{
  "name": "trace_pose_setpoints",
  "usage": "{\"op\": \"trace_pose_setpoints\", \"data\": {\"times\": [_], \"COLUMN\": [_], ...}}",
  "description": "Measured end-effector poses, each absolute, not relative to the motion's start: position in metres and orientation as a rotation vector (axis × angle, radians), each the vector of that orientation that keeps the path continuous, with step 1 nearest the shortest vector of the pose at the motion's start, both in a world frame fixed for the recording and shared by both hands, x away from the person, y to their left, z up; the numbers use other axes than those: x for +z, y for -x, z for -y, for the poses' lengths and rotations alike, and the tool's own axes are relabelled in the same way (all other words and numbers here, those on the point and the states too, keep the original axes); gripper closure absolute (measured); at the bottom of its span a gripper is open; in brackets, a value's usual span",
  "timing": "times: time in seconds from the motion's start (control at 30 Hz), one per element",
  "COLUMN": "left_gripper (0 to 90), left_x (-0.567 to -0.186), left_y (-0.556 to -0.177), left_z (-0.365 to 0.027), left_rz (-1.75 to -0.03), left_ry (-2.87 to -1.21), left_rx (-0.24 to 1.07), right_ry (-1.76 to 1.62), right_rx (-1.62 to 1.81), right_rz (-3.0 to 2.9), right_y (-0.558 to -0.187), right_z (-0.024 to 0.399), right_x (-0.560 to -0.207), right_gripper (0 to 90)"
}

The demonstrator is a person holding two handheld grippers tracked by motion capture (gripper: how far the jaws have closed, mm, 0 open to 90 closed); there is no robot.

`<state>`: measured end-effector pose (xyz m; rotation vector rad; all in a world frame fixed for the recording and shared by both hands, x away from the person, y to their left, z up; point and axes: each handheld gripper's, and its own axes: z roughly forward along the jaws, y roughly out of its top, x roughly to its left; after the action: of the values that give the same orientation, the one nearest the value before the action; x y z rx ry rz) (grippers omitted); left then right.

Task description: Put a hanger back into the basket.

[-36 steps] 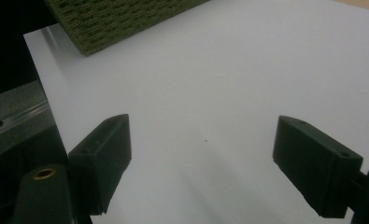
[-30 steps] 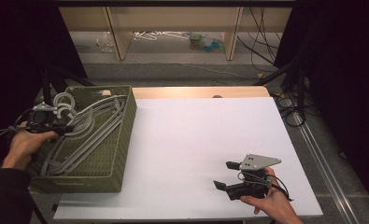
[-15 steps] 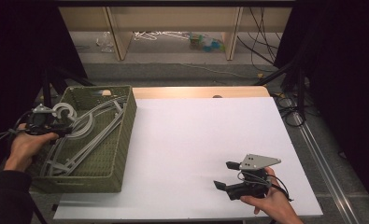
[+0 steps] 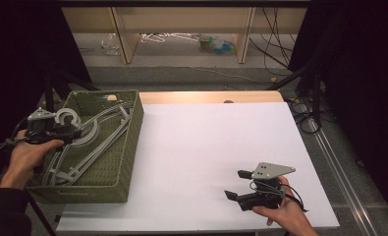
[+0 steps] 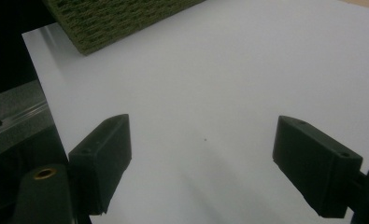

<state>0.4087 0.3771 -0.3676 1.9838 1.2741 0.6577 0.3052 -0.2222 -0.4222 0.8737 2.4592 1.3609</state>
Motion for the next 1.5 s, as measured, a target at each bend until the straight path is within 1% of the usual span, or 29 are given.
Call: {"op": "trace_pose_setpoints", "data": {"times": [0.07, 0.13, 0.27, 0.43, 0.47, 0.73, 0.97, 1.07, 1.17, 1.27, 1.3, 1.4, 1.43, 1.5], "left_gripper": [42.4, 39.6, 37.0, 33.5, 31.5, 27.1, 21.5, 21.1, 21.1, 20.8, 20.7, 20.8, 20.7, 20.7], "left_x": [-0.367, -0.365, -0.361, -0.358, -0.357, -0.356, -0.356, -0.359, -0.363, -0.367, -0.367, -0.374, -0.374, -0.38], "left_y": [-0.407, -0.402, -0.396, -0.389, -0.386, -0.369, -0.354, -0.349, -0.345, -0.34, -0.34, -0.331, -0.331, -0.324], "left_z": [-0.374, -0.363, -0.353, -0.338, -0.332, -0.303, -0.281, -0.271, -0.259, -0.243, -0.243, -0.222, -0.222, -0.21], "left_rz": [-1.278, -1.265, -1.243, -1.201, -1.185, -1.129, -1.062, -1.005, -0.952, -0.932, -0.932, -0.879, -0.879, -0.872], "left_ry": [-1.964, -1.895, -1.862, -1.855, -1.84, -1.81, -1.82, -1.778, -1.816, -1.835, -1.835, -1.843, -1.843, -1.849], "left_rx": [0.656, 0.648, 0.632, 0.64, 0.635, 0.626, 0.613, 0.546, 0.547, 0.553, 0.553, 0.53, 0.53, 0.515], "right_ry": [-0.873, -0.872, -0.872, -0.871, -0.872, -0.881, -0.877, -0.879, -0.875, -0.874, -0.874, -0.867, -0.867, -0.869], "right_rx": [1.362, 1.363, 1.361, 1.361, 1.359, 1.366, 1.37, 1.378, 1.38, 1.374, 1.374, 1.383, 1.383, 1.385], "right_rz": [-2.459, -2.458, -2.457, -2.456, -2.457, -2.461, -2.456, -2.46, -2.458, -2.473, -2.473, -2.468, -2.468, -2.46], "right_y": [-0.305, -0.305, -0.306, -0.305, -0.305, -0.306, -0.308, -0.308, -0.31, -0.311, -0.311, -0.31, -0.31, -0.309], "right_z": [0.222, 0.222, 0.222, 0.222, 0.222, 0.223, 0.222, 0.222, 0.222, 0.221, 0.221, 0.221, 0.221, 0.221], "right_x": [-0.422, -0.422, -0.422, -0.422, -0.422, -0.422, -0.426, -0.426, -0.429, -0.43, -0.43, -0.43, -0.43, -0.429], "right_gripper": [20.5, 20.5, 20.5, 20.4, 20.4, 20.4, 20.4, 20.2, 20.0, 20.0, 20.0, 19.9, 19.9, 19.8]}}
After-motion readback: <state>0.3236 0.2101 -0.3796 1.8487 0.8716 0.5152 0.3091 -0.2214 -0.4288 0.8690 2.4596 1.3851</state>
